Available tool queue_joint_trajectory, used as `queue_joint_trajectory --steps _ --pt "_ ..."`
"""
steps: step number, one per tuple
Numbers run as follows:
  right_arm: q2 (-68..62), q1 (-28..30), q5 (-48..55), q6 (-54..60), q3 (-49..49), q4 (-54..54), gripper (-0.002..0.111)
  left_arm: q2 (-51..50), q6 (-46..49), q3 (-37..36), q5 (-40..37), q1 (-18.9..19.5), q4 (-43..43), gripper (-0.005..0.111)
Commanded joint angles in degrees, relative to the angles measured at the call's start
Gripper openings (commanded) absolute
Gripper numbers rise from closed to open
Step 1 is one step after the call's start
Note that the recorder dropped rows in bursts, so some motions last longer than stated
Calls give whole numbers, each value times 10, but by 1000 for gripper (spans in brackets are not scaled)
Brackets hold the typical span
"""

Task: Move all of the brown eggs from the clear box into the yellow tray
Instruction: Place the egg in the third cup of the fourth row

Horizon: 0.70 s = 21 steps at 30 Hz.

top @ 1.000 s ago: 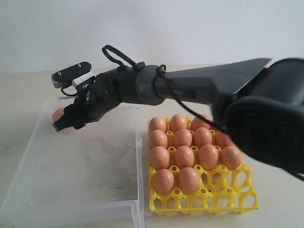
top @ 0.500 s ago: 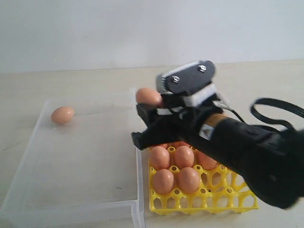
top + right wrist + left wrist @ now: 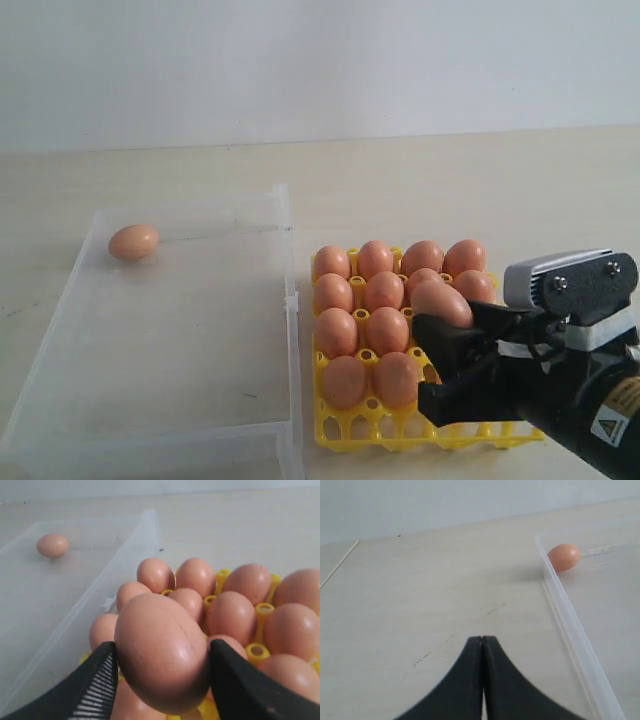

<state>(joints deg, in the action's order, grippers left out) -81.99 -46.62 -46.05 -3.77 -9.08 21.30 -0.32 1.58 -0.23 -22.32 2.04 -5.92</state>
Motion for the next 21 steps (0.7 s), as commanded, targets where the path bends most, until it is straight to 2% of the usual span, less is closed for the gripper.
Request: queue_joint_trajectory --steps 1,7,18,20,21 --pt "5 0 -13 -24 25 -9 0 3 -3 2 5 -3 1 0" --pt "4 0 -9 -38 31 -9 0 3 -3 2 5 -3 1 0" --pt "-81 0 -4 -68 0 -7 1 3 -3 2 5 -3 1 0" --pt "-81 0 -4 -68 0 -7 9 3 -3 2 5 -3 1 0" --pt "-81 0 -4 -68 0 -7 19 3 -3 2 5 -3 1 0"
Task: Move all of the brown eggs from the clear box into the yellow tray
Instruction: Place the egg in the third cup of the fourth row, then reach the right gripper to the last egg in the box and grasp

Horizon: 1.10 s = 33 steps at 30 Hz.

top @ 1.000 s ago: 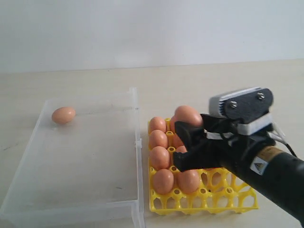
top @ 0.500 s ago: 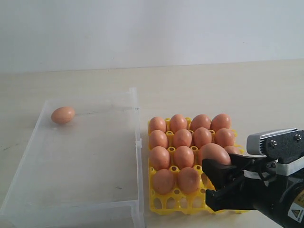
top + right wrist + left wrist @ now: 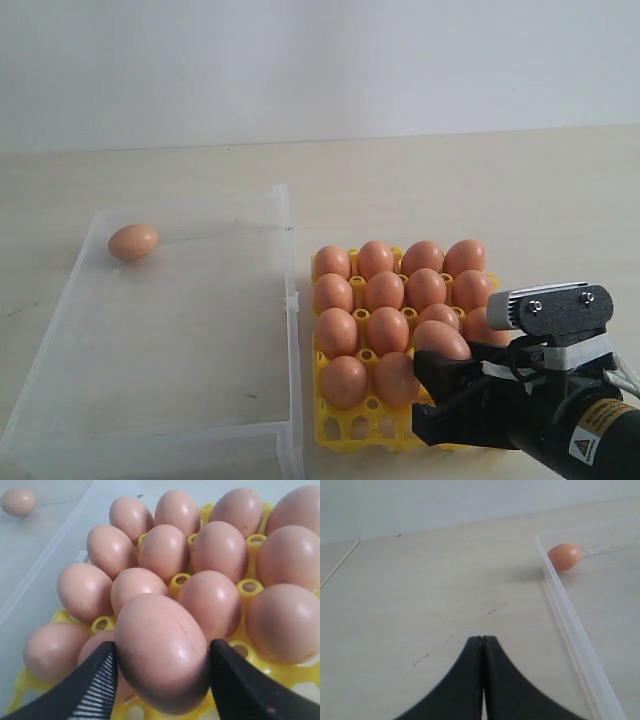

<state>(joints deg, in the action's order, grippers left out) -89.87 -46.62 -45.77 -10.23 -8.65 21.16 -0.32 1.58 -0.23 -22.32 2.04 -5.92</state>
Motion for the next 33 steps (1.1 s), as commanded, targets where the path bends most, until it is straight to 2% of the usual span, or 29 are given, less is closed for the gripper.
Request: queue_joint_trajectory --steps 1,2,3,4,6,9,11,14,16,20,23,28,31,33 --pt "-2 0 -4 -3 -4 -5 30 3 -3 2 5 -3 1 0" --pt "-2 0 -2 -3 -4 -5 46 3 -3 2 5 -3 1 0" --pt "-2 0 -2 -3 -4 -1 54 3 -3 2 5 -3 1 0" --pt "-2 0 -2 -3 -4 8 61 3 -3 2 5 -3 1 0" --pt "-1 0 -2 0 -4 26 65 3 -3 2 5 -3 1 0" --pt "16 0 -2 27 -4 50 59 3 -3 2 5 -3 1 0" --pt "43 0 1 45 -3 55 48 3 -3 2 5 -3 1 0" --pt "104 0 17 97 -12 52 23 3 -3 2 5 -3 1 0" --pt "149 0 89 161 -47 52 1 3 -3 2 5 -3 1 0" --pt "158 0 283 277 -175 52 0 3 -3 2 5 -3 1 0" --pt "96 0 381 282 -288 52 0 3 -3 2 5 -3 1 0" --pt "-65 0 528 282 -522 -79 1 3 -3 2 5 -3 1 0" --pt "-157 -4 641 282 -661 -180 11 3 -3 2 5 -3 1 0" --pt "-218 -7 682 280 -745 -202 25 3 -3 2 5 -3 1 0"
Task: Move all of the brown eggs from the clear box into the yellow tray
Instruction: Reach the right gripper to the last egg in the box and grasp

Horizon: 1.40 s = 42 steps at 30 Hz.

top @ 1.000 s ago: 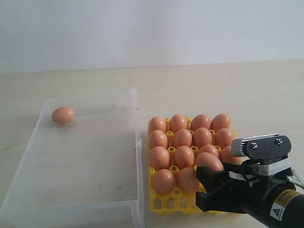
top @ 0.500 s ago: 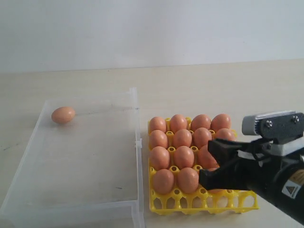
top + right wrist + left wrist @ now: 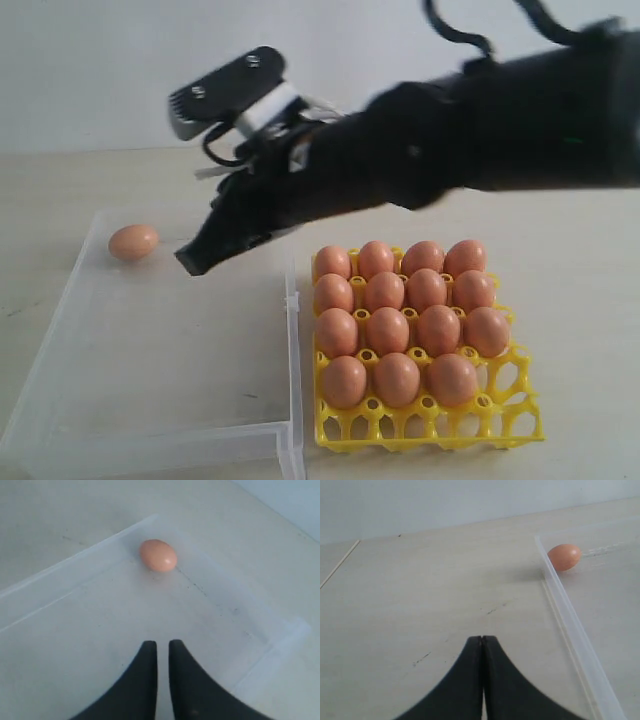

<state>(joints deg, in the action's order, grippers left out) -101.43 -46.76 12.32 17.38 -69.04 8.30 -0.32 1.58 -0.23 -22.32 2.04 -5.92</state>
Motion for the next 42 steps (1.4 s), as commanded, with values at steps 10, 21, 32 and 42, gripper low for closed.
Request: queue_joint_trajectory --steps 10,21,32,42 --pt "-329 2 97 -389 -424 12 60 3 -3 2 5 -3 1 0" --pt "-454 4 157 -448 -580 8 60 3 -3 2 5 -3 1 0" --pt "-485 11 153 -444 -628 -12 60 3 -3 2 5 -3 1 0" --pt "-501 15 128 -444 -628 -9 56 3 -3 2 5 -3 1 0"
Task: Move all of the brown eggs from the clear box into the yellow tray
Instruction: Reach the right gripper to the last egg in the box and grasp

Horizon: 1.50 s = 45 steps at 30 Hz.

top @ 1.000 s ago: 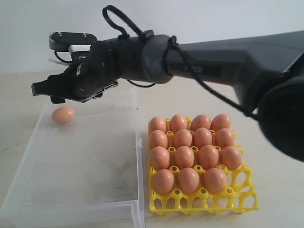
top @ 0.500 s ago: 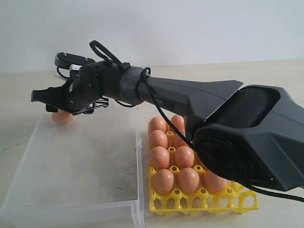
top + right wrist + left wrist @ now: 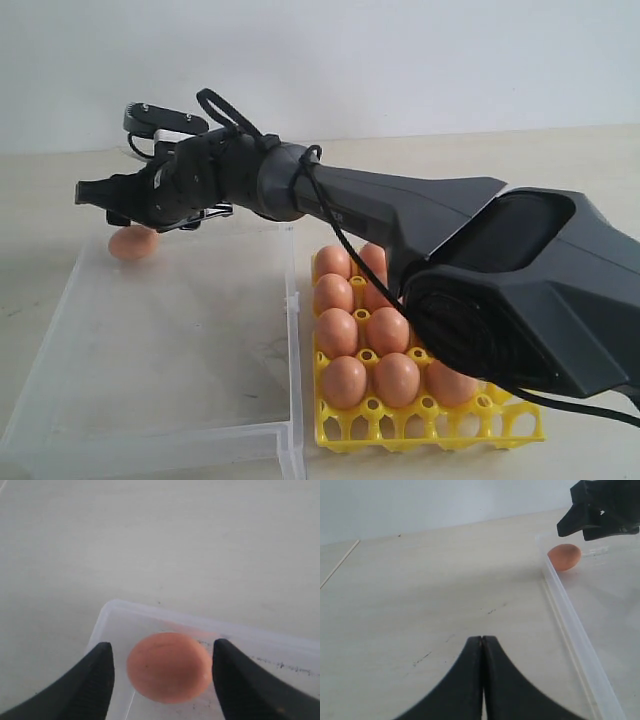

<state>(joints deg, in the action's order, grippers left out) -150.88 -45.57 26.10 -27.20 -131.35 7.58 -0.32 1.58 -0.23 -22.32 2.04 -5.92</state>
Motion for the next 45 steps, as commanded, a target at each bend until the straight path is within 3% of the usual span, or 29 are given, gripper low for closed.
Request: queue_joint_trajectory --steps 1,7,13,21,24,26,32,35,38,45 --pt "-10 3 -11 2 -5 2 56 3 -3 2 5 -3 1 0" --pt "-20 0 8 65 -5 29 55 3 -3 2 5 -3 1 0" --pt "-5 -23 133 172 -5 24 55 3 -3 2 5 -3 1 0" --pt "44 -27 192 232 -5 -65 55 3 -3 2 5 -3 1 0" --pt "70 -27 180 249 -5 -102 55 3 -3 2 5 -3 1 0" --pt "75 -27 164 325 -5 -101 55 3 -3 2 5 -3 1 0" --pt "61 -38 178 674 14 -62 56 3 -3 2 5 -3 1 0" --pt "49 -38 151 856 18 31 56 3 -3 2 5 -3 1 0" --pt "36 -38 95 890 19 80 56 3 -3 2 5 -3 1 0" --pt "5 -37 -1 886 19 75 56 3 -3 2 5 -3 1 0"
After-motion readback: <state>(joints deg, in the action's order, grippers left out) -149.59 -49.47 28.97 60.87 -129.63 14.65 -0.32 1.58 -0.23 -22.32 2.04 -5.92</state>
